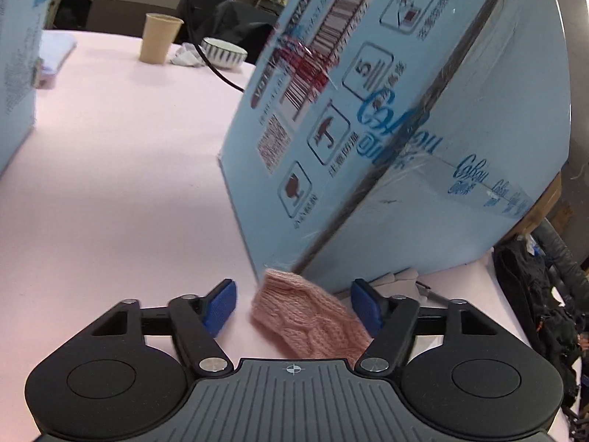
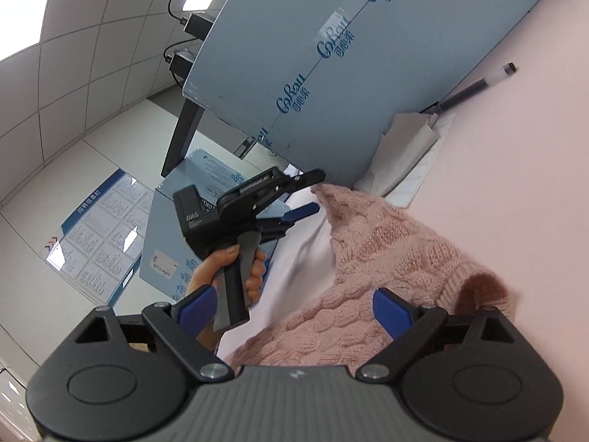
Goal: Fold clothes
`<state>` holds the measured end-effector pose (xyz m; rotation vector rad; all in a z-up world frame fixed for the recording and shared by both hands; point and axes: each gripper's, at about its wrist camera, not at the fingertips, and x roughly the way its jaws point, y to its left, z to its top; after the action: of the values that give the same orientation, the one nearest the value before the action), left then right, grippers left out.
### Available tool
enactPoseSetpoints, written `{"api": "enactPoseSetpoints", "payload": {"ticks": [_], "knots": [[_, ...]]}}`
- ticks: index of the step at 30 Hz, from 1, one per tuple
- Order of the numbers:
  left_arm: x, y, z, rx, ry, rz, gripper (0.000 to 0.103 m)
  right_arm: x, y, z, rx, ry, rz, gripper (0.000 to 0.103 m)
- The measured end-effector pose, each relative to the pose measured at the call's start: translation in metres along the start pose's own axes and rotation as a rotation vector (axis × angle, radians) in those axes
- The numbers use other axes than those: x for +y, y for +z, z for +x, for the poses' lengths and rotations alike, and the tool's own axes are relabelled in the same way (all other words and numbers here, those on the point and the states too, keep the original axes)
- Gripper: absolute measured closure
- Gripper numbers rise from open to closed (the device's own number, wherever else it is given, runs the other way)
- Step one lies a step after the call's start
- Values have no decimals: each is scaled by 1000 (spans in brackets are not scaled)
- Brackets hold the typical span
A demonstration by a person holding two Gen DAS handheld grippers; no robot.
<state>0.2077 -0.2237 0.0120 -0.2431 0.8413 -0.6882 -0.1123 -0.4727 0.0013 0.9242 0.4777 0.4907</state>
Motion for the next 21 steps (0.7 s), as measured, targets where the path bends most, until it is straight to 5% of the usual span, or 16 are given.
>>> {"api": "enactPoseSetpoints", "payload": {"ticks": [6, 13, 21], "knots": [[4, -6, 1, 11, 36, 0, 91, 1, -1, 2, 3, -7, -12, 9], [-3, -7, -27, -18, -33, -10, 93, -1, -1, 0, -11, -2, -2, 9], [-37, -19, -100, -112, -237, 38, 93, -10, 5, -16, -106, -14, 46, 9]]}}
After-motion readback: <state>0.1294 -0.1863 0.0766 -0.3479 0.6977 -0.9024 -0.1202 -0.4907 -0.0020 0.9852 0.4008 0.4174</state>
